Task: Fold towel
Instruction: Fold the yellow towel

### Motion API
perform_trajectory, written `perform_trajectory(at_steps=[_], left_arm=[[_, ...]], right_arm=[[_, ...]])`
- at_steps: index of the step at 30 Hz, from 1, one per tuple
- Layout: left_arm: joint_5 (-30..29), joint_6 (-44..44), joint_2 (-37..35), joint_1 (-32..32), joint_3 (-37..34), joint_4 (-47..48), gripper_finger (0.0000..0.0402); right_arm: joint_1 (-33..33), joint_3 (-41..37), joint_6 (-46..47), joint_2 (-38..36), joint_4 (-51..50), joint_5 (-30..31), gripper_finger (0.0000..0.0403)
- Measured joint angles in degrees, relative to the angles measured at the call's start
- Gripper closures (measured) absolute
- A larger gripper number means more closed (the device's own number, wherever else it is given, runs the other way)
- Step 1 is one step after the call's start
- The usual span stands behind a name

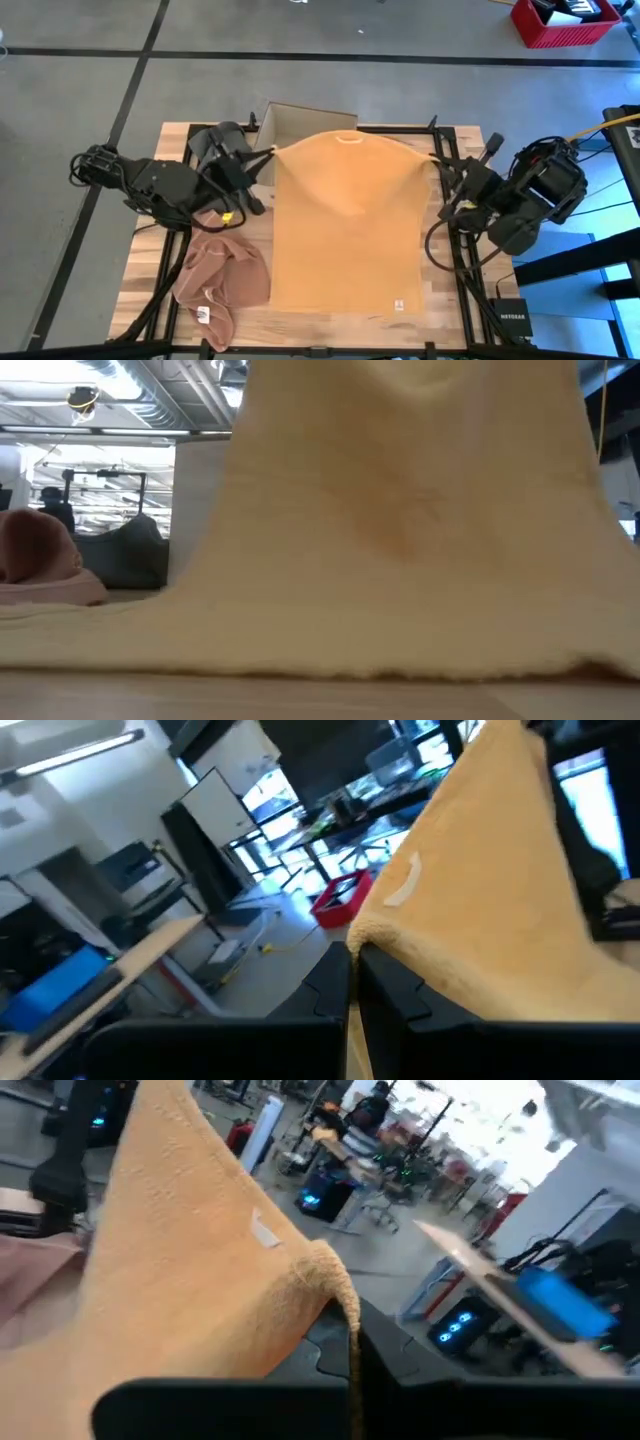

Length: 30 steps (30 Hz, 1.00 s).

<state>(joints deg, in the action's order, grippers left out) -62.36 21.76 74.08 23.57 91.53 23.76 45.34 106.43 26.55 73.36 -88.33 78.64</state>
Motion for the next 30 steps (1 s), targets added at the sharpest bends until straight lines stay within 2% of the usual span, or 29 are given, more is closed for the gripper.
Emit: perform_trajectory(at_steps=[3,8,13,17,20,23,27,30], left_arm=[[2.7,-6.5,0.0,0.7,-1.6,5.7,0.0398],[7.8,-22.1,0.2,3.3,-6.5,17.3,0.0398],[8.1,-32.5,0.2,8.1,-11.2,23.1,0.0398],[7.1,-35.9,0.2,10.6,-12.6,26.5,0.0398],[2.2,-35.8,0.2,9.5,-12.7,26.0,0.0398],[-3.9,-31.8,0.1,7.3,-12.6,23.3,0.0398],[-11.8,-18.6,0.0,3.7,-12.6,13.6,0.0398],[-14.5,-5.8,-0.2,0.4,-12.6,5.4,0.0398]], right_arm=[[0.0,-1.0,2.3,0.2,0.1,-7.6,0.04],[0.1,-7.9,9.0,1.1,0.3,-18.9,0.04],[0.1,-16.3,18.2,1.0,0.2,-25.5,0.04],[0.1,-21.1,23.1,0.3,-1.3,-26.8,0.04],[-0.5,-21.9,24.1,-1.1,-1.6,-23.0,0.04],[-1.6,-20.4,23.9,-2.7,-1.6,-15.0,0.04],[-1.5,-17.4,17.8,-5.8,-1.6,-0.5,0.04],[-1.5,-15.7,9.5,-7.6,-1.6,8.2,0.04]])
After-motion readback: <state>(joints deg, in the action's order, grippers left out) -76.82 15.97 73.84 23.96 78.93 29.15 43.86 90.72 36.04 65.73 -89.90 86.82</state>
